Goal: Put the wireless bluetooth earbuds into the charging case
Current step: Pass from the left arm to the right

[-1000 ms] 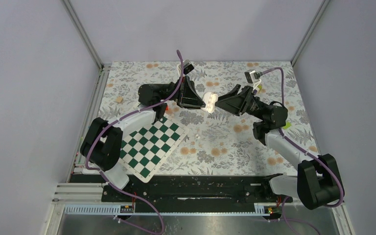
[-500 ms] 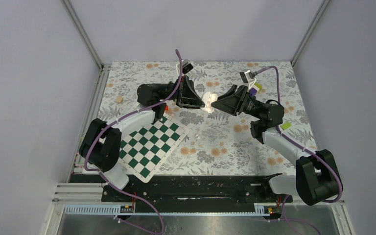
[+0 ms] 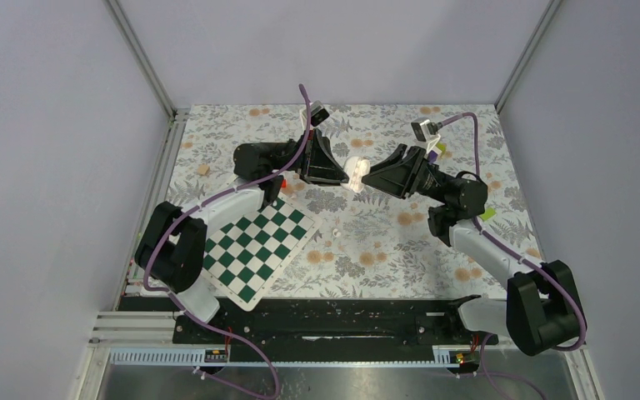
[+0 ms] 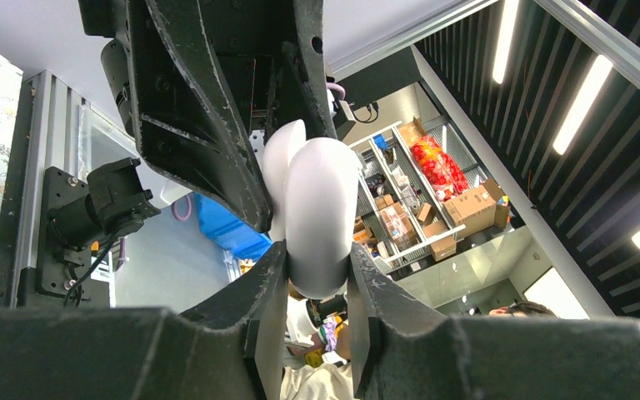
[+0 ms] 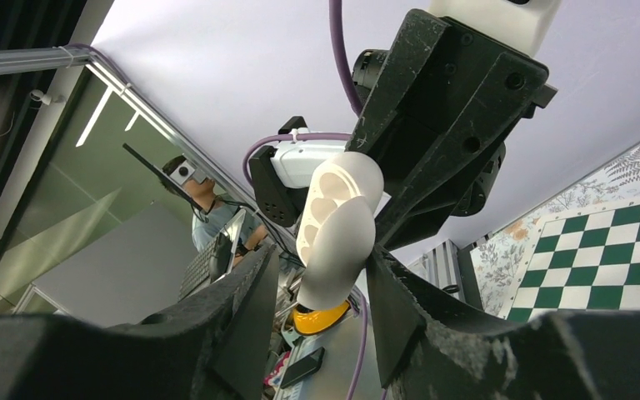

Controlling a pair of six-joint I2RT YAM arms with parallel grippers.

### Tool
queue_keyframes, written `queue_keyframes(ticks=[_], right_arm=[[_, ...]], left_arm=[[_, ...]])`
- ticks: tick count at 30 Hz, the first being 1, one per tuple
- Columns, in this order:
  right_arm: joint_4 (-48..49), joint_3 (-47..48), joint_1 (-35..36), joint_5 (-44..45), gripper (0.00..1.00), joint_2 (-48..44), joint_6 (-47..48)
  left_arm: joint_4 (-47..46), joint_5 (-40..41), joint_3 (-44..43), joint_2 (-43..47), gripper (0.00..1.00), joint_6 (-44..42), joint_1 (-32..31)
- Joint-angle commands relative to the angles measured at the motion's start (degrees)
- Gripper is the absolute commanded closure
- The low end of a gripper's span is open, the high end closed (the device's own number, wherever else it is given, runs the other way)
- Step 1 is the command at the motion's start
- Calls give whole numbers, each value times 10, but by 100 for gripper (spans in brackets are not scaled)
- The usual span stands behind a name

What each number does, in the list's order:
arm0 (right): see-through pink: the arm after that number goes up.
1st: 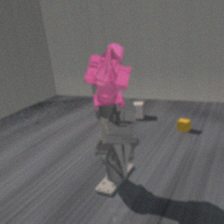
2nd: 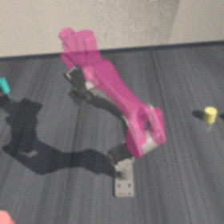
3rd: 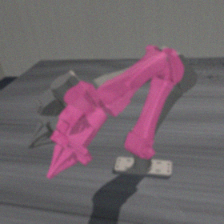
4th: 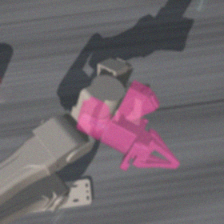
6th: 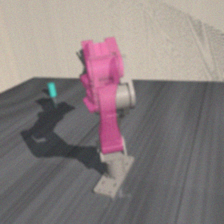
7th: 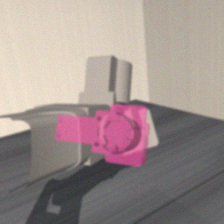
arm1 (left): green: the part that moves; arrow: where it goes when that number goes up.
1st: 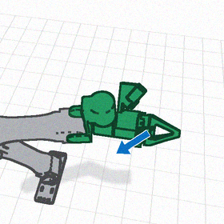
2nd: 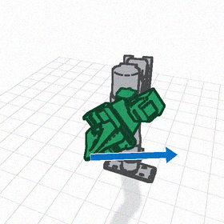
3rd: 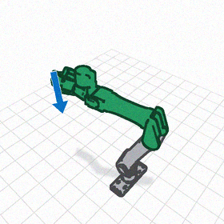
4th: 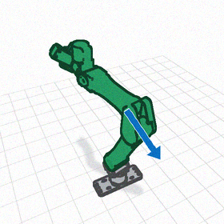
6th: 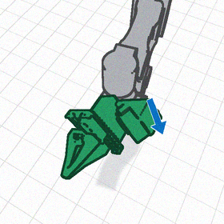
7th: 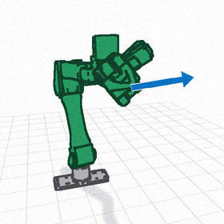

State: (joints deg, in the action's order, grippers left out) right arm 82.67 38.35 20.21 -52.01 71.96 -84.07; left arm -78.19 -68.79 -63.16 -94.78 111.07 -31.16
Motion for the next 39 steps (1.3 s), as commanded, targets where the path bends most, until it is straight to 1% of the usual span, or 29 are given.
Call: queue_keyframes(ticks=[1, 6, 9, 14, 20, 27, 29, 35, 39], right_arm=[[34, 7, 4, -9, 51, -15, 0], [35, 6, 4, -9, 56, -13, 0], [34, 6, 4, -7, 57, -14, 0], [34, 3, 5, -6, 50, -15, -3], [34, 2, 5, -3, 49, -13, -5], [35, -1, 5, 3, 37, -10, -5], [34, -1, 4, 4, 36, -11, -4], [34, -5, 4, 4, 37, -18, -3], [35, -5, 5, 5, 41, -22, -2]], left_arm=[[-48, 4, -1, 28, 100, -5, -2], [-49, 3, -2, 28, 100, -5, -2], [-48, 3, 0, 28, 100, -6, -1], [-48, 3, 1, 27, 100, -6, -2], [-49, 2, -2, 27, 100, -7, -2], [-49, 2, -1, 28, 100, -8, -2], [-48, 2, -1, 28, 100, -8, -1], [-48, 1, 2, 28, 100, -9, -1], [-49, 1, 2, 27, 100, -9, -1]])
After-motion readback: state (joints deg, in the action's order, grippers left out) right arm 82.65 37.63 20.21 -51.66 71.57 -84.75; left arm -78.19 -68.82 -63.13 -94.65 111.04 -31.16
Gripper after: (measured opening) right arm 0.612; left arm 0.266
